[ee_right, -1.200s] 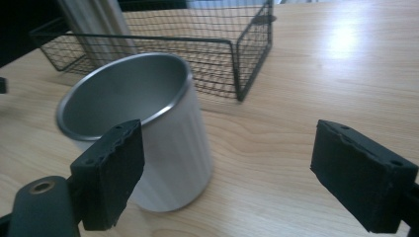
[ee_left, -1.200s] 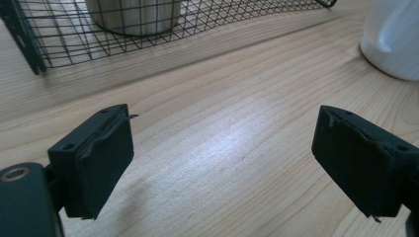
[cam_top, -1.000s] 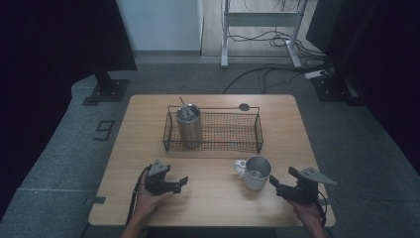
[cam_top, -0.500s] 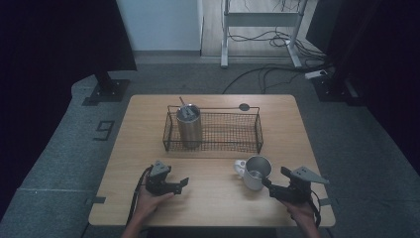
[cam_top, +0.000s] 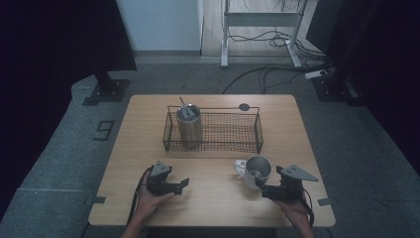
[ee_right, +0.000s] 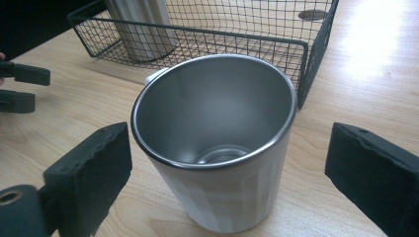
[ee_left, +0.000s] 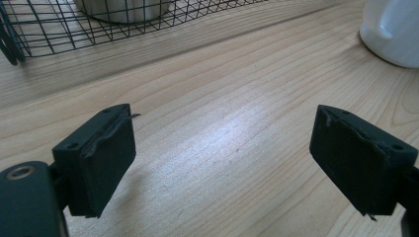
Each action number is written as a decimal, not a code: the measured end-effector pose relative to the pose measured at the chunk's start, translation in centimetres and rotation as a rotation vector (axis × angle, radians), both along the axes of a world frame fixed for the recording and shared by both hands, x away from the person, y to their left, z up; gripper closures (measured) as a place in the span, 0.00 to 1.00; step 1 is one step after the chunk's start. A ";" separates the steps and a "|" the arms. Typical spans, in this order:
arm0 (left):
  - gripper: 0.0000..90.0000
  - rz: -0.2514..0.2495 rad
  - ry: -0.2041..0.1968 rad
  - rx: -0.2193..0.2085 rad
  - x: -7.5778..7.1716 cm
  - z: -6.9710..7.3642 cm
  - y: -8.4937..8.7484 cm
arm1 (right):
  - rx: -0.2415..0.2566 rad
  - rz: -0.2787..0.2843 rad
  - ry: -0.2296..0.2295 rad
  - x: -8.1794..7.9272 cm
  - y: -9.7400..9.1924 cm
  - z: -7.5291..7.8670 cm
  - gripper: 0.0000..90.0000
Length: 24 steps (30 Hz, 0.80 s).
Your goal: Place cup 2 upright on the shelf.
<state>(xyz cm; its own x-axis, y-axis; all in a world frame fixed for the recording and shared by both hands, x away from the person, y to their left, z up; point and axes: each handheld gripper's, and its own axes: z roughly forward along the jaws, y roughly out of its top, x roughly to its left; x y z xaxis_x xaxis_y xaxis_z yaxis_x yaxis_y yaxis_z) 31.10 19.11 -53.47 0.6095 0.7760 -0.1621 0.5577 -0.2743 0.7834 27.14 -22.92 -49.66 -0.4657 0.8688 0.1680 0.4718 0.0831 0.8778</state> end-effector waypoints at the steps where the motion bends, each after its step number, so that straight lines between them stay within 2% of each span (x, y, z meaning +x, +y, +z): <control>1: 0.12 -0.001 0.000 -0.001 0.0 0.0 0.0 | -0.001 0.001 0.000 0.1 0.1 -0.1 0.03; 6: 0.12 -0.002 0.004 0.000 0.0 0.0 0.0 | -0.027 0.008 0.004 0.5 0.8 -0.3 0.00; 18: 0.13 -0.008 0.014 -0.002 0.0 -0.2 -0.3 | -0.060 0.027 -0.008 1.7 2.2 -0.9 0.00; 24: 0.14 -0.010 0.016 0.001 0.0 -0.2 -0.3 | -0.056 0.028 -0.007 2.3 2.5 -1.3 0.00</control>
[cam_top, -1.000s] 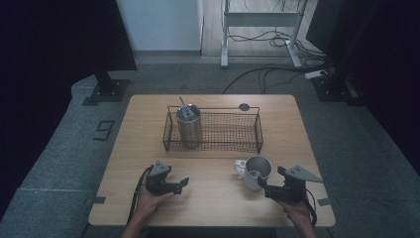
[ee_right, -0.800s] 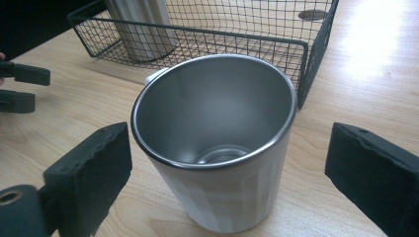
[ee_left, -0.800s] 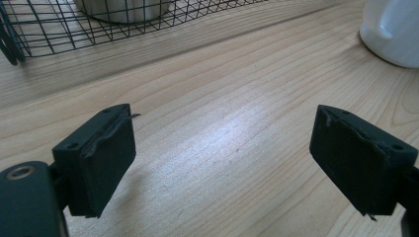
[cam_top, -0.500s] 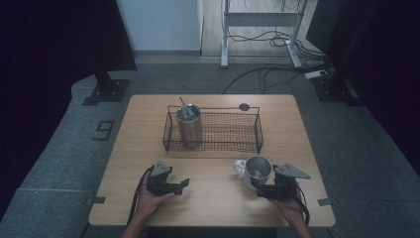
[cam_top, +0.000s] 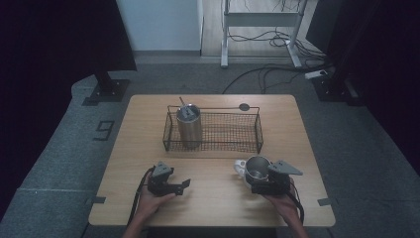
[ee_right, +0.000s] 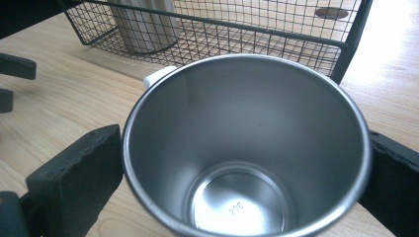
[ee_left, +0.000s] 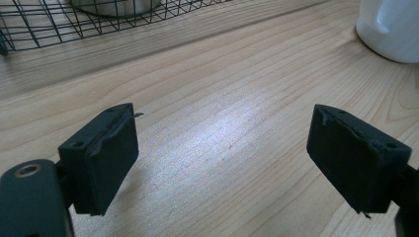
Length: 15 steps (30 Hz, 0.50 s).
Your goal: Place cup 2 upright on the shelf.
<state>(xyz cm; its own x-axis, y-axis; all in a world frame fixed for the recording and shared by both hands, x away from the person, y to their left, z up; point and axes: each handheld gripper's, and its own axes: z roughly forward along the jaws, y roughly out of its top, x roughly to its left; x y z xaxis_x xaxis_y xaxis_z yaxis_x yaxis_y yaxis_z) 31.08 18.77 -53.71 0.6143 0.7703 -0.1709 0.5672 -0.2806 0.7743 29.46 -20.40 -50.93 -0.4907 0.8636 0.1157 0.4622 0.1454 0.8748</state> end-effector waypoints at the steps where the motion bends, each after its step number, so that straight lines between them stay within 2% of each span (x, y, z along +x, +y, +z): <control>1: 0.14 0.002 -0.001 0.001 0.0 0.0 0.0 | -0.004 0.001 0.001 0.1 0.1 -0.1 0.00; 15: 0.15 0.026 0.007 0.005 0.1 -0.1 0.1 | -0.024 -0.004 0.005 1.1 0.7 -0.7 0.01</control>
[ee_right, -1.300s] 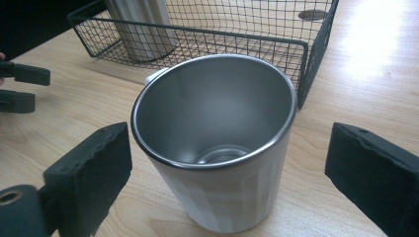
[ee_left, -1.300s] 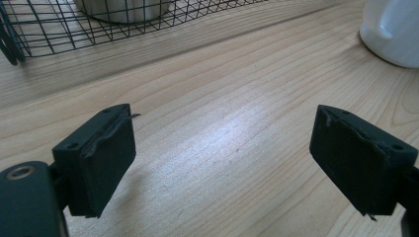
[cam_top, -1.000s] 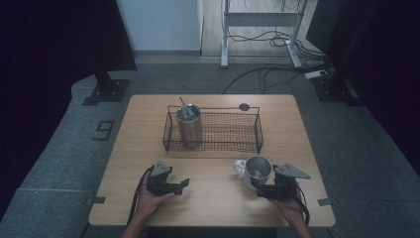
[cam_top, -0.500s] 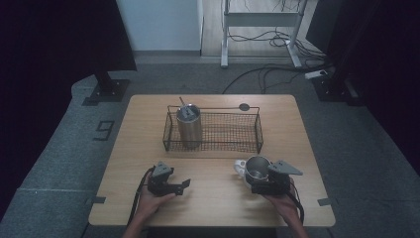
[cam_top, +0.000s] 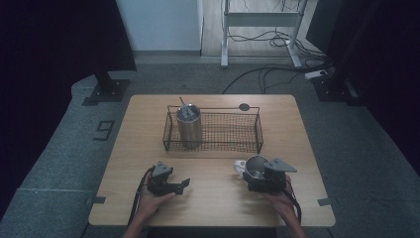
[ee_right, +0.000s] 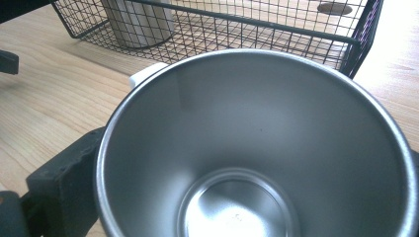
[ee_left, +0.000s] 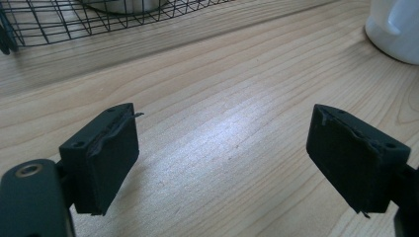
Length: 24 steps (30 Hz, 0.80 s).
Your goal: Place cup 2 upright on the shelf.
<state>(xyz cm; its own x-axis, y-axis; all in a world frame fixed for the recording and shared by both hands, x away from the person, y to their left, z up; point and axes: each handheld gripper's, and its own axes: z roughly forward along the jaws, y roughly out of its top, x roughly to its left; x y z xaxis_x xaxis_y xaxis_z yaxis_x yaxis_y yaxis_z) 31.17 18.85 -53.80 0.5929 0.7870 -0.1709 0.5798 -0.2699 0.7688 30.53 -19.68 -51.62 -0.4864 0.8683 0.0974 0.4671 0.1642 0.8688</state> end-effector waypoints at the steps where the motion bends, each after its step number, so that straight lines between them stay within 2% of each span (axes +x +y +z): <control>1: 0.15 0.001 0.001 0.001 0.0 0.0 0.0 | 0.000 -0.004 -0.003 0.0 0.0 0.0 0.03; 7: 0.15 0.001 0.004 0.004 0.0 0.0 0.1 | -0.018 -0.003 -0.024 -0.1 -0.1 0.0 0.06; 14: 0.15 -0.007 -0.001 0.006 0.0 0.0 0.0 | -0.033 0.011 -0.024 0.0 -0.1 0.1 0.06; 18: 0.15 -0.013 0.018 -0.047 0.0 0.3 0.2 | -0.036 0.008 -0.020 0.0 -0.1 0.2 0.07; 24: 0.16 -0.009 0.007 -0.036 -0.1 0.4 0.3 | -0.014 0.008 -0.015 0.1 -0.3 0.2 0.07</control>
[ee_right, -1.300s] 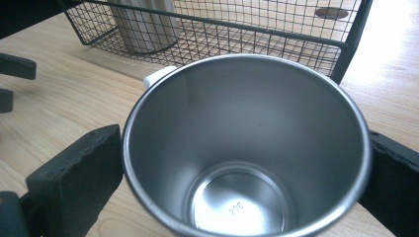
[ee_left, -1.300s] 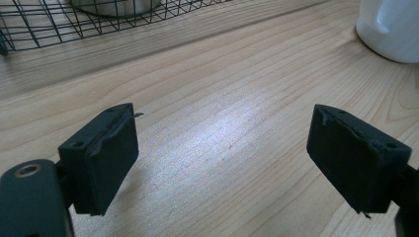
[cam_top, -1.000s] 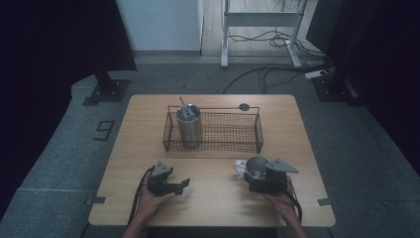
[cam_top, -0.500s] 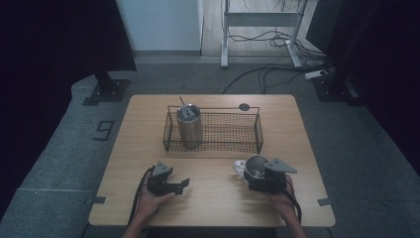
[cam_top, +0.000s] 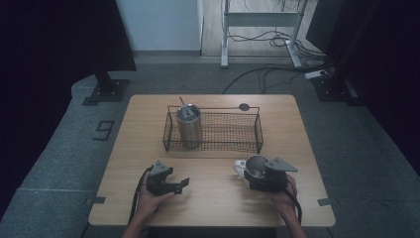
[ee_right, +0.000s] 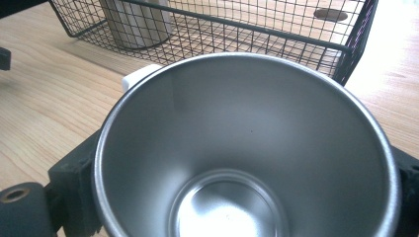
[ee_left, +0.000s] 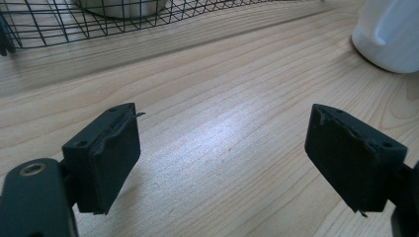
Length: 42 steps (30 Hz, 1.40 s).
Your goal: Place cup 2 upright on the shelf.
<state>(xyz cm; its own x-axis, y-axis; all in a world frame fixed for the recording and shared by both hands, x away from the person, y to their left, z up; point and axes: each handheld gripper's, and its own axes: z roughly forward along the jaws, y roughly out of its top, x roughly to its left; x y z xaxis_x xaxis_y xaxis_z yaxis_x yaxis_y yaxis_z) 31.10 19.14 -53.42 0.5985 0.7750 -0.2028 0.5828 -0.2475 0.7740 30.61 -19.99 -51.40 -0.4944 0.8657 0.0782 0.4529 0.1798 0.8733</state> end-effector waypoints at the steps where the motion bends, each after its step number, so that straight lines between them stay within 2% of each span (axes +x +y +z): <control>1: 0.16 0.000 0.000 0.004 0.0 0.0 0.0 | 0.002 0.000 -0.001 0.0 -0.1 0.0 0.07; 7: 0.16 0.000 0.000 0.021 0.0 -0.2 -0.2 | 0.013 -0.001 -0.012 -0.3 -0.3 0.4 0.07; 12: 0.16 0.003 -0.006 0.000 -0.1 0.1 0.0 | 0.026 0.001 -0.021 -0.5 -0.4 0.9 0.07; 42: 0.16 0.006 -0.003 -0.007 0.0 0.2 0.2 | 0.064 0.008 -0.065 -0.7 -1.0 3.4 0.07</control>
